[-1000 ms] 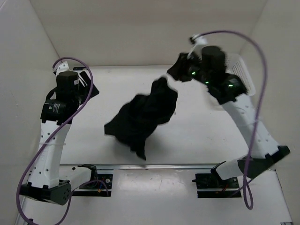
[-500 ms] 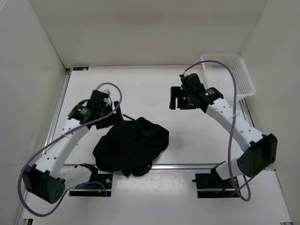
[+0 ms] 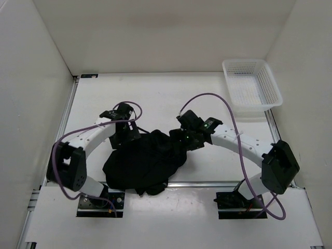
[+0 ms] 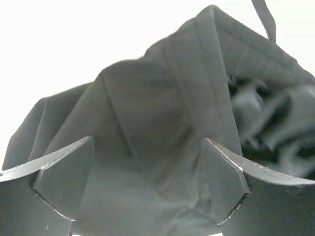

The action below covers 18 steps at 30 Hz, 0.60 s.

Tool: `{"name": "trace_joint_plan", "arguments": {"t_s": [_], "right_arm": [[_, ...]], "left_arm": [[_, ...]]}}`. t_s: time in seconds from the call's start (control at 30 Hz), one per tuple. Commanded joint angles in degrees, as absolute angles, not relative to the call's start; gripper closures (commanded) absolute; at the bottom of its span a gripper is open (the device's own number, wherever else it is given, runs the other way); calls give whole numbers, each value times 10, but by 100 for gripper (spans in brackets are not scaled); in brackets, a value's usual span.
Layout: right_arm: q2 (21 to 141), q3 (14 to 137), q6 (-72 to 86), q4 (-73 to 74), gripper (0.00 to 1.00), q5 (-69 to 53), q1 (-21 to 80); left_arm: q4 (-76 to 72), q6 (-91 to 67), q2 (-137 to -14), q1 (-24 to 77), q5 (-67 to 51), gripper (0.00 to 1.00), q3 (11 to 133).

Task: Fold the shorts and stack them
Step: Flatten the shorts out

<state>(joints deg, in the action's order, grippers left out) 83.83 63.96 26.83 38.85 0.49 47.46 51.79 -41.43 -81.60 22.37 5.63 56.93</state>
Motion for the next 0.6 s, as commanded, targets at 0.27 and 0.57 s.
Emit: {"name": "trace_joint_plan", "arguments": {"t_s": [0.27,0.57], "right_arm": [[922,601,329,275,38,-84,497],[987,851,270,352,100,-26,440]], "left_arm": [[457,-357,-969,216,-39,90,649],[571,-339,-916,155,15,90,898]]}}
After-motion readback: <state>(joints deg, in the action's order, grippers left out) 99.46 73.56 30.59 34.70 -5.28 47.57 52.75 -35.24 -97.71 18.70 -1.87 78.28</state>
